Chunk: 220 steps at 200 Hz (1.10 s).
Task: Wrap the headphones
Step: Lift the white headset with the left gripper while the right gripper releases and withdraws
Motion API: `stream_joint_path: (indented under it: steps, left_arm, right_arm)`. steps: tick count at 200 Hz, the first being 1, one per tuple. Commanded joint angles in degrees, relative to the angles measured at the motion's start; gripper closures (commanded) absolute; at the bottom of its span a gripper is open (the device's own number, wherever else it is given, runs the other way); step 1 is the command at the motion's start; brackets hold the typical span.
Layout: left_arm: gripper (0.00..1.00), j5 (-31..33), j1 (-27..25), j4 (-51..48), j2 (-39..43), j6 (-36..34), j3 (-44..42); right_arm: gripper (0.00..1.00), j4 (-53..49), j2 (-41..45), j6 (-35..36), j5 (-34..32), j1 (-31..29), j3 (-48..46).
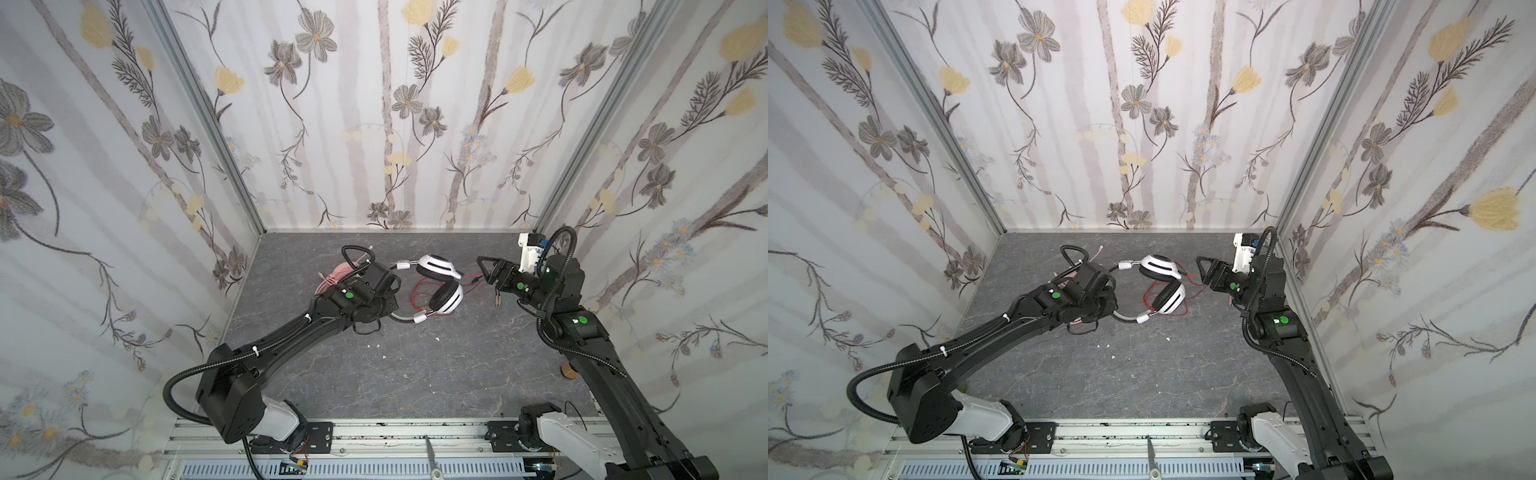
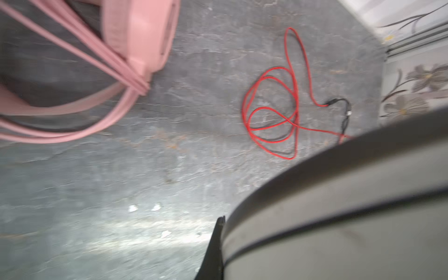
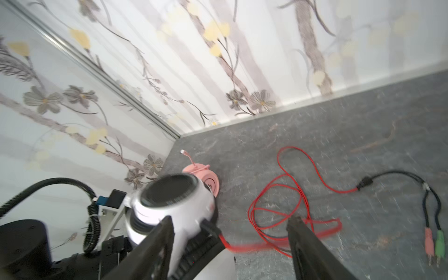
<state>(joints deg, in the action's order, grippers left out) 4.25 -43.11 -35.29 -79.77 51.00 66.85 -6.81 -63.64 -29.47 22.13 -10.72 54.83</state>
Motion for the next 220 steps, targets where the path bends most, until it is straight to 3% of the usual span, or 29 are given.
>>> stream_joint_path:
  steps: [1,49,81,111,134,155,205,220]
  left_arm:
    - [1.0,4.01,0.35,-2.35,6.73,-4.29,-2.89]
    - [1.0,3.19,3.05,-11.74,20.87,-8.56,-5.39]
    - [0.99,-1.38,4.61,-16.25,26.97,-9.56,-4.48]
    - [1.0,-5.37,5.37,-21.94,27.46,-11.52,-1.47]
    - [1.0,-6.97,5.56,-30.06,22.54,-14.17,3.13]
    - [1.0,-6.95,5.58,-35.03,18.7,-16.03,5.76]
    - [1.0,-18.83,9.51,-31.89,15.52,-15.1,8.25]
    - [1.0,-17.87,10.47,-32.34,14.53,-13.12,11.17]
  right_arm:
    - [0.27,4.68,1.76,1.68,1.92,0.17,0.59]
    - [0.27,7.02,-0.15,-0.53,3.36,1.34,-0.39]
    - [0.27,17.65,0.47,-7.37,7.24,2.05,-8.34]
    - [0.33,25.67,1.15,-15.73,7.49,2.45,-17.16]
    - [0.35,29.87,-0.6,-18.94,13.19,2.46,-19.68]
    - [0.33,27.63,-2.9,-14.92,18.69,2.2,-18.43]
    - [0.36,8.35,-6.12,2.64,16.52,-3.49,-14.52]
    - [0.36,7.74,-5.8,4.75,15.77,-4.23,-16.43]
